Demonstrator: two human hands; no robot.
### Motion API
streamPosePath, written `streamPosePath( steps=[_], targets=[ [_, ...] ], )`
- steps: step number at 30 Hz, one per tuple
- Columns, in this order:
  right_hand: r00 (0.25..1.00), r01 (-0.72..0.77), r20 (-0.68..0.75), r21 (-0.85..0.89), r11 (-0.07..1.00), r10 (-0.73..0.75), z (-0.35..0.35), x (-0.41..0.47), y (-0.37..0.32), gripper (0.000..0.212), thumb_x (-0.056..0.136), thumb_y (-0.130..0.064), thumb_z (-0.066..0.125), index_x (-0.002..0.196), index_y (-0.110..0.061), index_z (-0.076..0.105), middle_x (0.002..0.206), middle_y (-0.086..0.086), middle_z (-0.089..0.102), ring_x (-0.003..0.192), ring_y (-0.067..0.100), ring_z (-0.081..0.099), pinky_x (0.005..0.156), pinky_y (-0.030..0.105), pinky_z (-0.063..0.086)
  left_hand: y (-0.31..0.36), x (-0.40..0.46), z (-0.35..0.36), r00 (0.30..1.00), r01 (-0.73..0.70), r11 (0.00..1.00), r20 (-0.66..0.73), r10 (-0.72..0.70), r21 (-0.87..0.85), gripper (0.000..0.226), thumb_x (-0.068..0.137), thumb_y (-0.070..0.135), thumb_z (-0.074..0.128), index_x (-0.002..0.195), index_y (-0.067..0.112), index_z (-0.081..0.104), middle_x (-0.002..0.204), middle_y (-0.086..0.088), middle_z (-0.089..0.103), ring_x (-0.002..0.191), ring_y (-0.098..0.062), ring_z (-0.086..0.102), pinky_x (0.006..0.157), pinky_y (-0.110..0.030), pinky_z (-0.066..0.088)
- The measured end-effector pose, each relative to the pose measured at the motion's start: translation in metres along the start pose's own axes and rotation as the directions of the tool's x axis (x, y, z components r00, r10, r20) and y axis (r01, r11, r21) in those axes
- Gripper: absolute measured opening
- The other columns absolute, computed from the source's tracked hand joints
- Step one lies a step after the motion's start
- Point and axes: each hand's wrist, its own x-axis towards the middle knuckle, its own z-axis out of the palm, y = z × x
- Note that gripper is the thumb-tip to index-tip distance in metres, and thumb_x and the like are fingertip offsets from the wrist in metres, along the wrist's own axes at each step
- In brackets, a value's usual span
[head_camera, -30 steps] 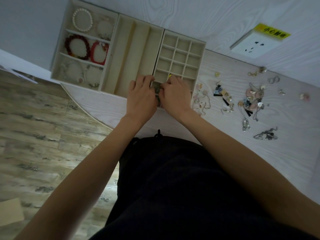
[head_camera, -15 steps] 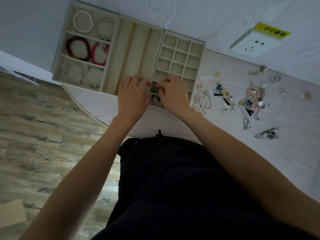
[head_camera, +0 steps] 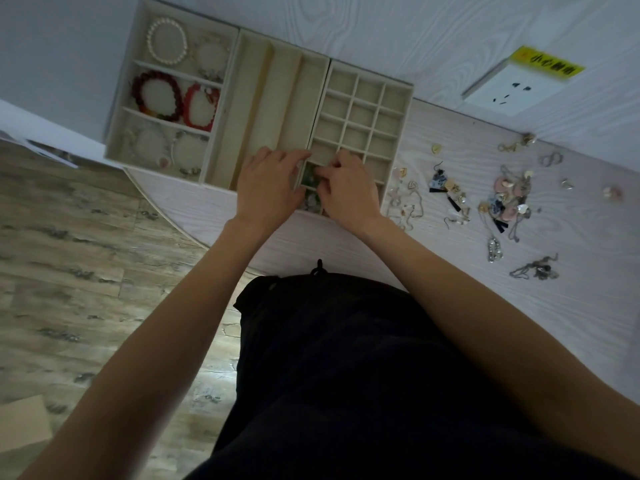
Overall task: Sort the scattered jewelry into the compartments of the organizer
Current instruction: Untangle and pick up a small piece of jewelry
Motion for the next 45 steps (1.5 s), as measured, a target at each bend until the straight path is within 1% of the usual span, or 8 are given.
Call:
streamPosePath(
  steps=[4, 7, 11, 15, 24, 28, 33, 45],
  targets=[
    [1.0, 0.006, 0.005, -0.003, 1.0, -0.006, 0.0, 0.001, 0.001, 0.03, 0.091, -0.016, 0.048, 0.115, -0.018, 0.067, 0.102, 0.008, 0.052, 0.097, 0.024, 0.047, 0.074, 0.026, 0.026, -0.001, 0.019, -0.013, 0.976, -0.071, 0.996, 0.207, 0.06, 0.049, 0.052, 0.08, 0.032, 0.066, 0.13, 0.026, 0.053, 0.11, -0.01, 0.06, 0.105, -0.03, 0.048, 0.085, -0.036, 0.035],
    [0.997, 0.082, -0.015, 0.002, 0.997, -0.082, 0.0, -0.002, 0.011, 0.029, 0.087, -0.013, 0.052, 0.11, -0.02, 0.07, 0.092, 0.01, 0.051, 0.087, 0.027, 0.049, 0.071, 0.028, 0.025, -0.002, 0.025, -0.017, 0.964, -0.098, 0.993, 0.255, 0.079, 0.062, 0.051, 0.079, 0.034, 0.067, 0.128, 0.026, 0.054, 0.111, -0.009, 0.06, 0.107, -0.029, 0.047, 0.087, -0.036, 0.035],
    [0.984, 0.139, -0.125, 0.068, 0.988, -0.13, -0.004, -0.008, 0.022, 0.032, 0.084, -0.015, 0.047, 0.105, -0.013, 0.071, 0.086, 0.012, 0.054, 0.08, 0.028, 0.051, 0.068, 0.036, 0.044, -0.003, 0.021, -0.015, 0.967, -0.08, 0.995, 0.247, 0.063, 0.058, 0.051, 0.081, 0.034, 0.066, 0.129, 0.026, 0.053, 0.108, -0.009, 0.059, 0.105, -0.03, 0.048, 0.085, -0.037, 0.035],
    [0.961, 0.263, -0.071, -0.065, 0.963, -0.268, -0.004, -0.013, 0.026, 0.039, 0.084, -0.024, 0.038, 0.104, -0.02, 0.071, 0.087, 0.01, 0.054, 0.08, 0.027, 0.049, 0.066, 0.034, 0.039, -0.003, 0.017, -0.013, 0.972, -0.066, 0.997, 0.229, 0.057, 0.033, 0.05, 0.081, 0.032, 0.066, 0.129, 0.026, 0.053, 0.104, -0.01, 0.06, 0.101, -0.03, 0.05, 0.083, -0.037, 0.036],
    [0.96, 0.253, -0.091, -0.125, 0.959, -0.265, -0.007, -0.006, 0.021, 0.026, 0.083, -0.016, 0.053, 0.103, -0.018, 0.07, 0.09, 0.01, 0.055, 0.082, 0.027, 0.052, 0.068, 0.032, 0.04, -0.004, 0.018, -0.011, 0.975, -0.069, 0.997, 0.215, 0.058, 0.043, 0.052, 0.08, 0.032, 0.067, 0.13, 0.026, 0.053, 0.104, -0.009, 0.06, 0.101, -0.029, 0.05, 0.082, -0.036, 0.035],
    [0.967, 0.239, -0.059, -0.122, 0.963, -0.248, -0.006, -0.007, 0.028, 0.039, 0.085, -0.024, 0.038, 0.104, -0.012, 0.07, 0.092, 0.012, 0.056, 0.086, 0.031, 0.053, 0.07, 0.04, 0.048, -0.004, 0.018, -0.011, 0.974, -0.066, 0.997, 0.221, 0.055, 0.043, 0.052, 0.081, 0.033, 0.066, 0.131, 0.026, 0.052, 0.106, -0.01, 0.06, 0.102, -0.029, 0.049, 0.081, -0.035, 0.033],
    [0.969, 0.237, -0.048, -0.087, 0.968, -0.241, -0.007, -0.007, 0.026, 0.04, 0.086, -0.024, 0.039, 0.116, -0.016, 0.064, 0.096, 0.011, 0.056, 0.089, 0.028, 0.052, 0.071, 0.038, 0.047, -0.004, 0.017, -0.011, 0.975, -0.071, 0.996, 0.212, 0.06, 0.048, 0.051, 0.081, 0.032, 0.066, 0.13, 0.026, 0.053, 0.105, -0.009, 0.06, 0.101, -0.028, 0.05, 0.081, -0.034, 0.034],
    [0.965, 0.258, -0.025, -0.113, 0.959, -0.263, -0.006, -0.016, 0.028, 0.039, 0.087, -0.026, 0.041, 0.115, -0.011, 0.064, 0.098, 0.012, 0.057, 0.089, 0.03, 0.052, 0.073, 0.04, 0.046, -0.004, 0.01, -0.008, 0.986, -0.073, 0.997, 0.148, 0.072, -0.002, 0.05, 0.083, 0.027, 0.066, 0.13, 0.021, 0.054, 0.102, -0.013, 0.059, 0.099, -0.031, 0.051, 0.084, -0.039, 0.038]
  ],
)
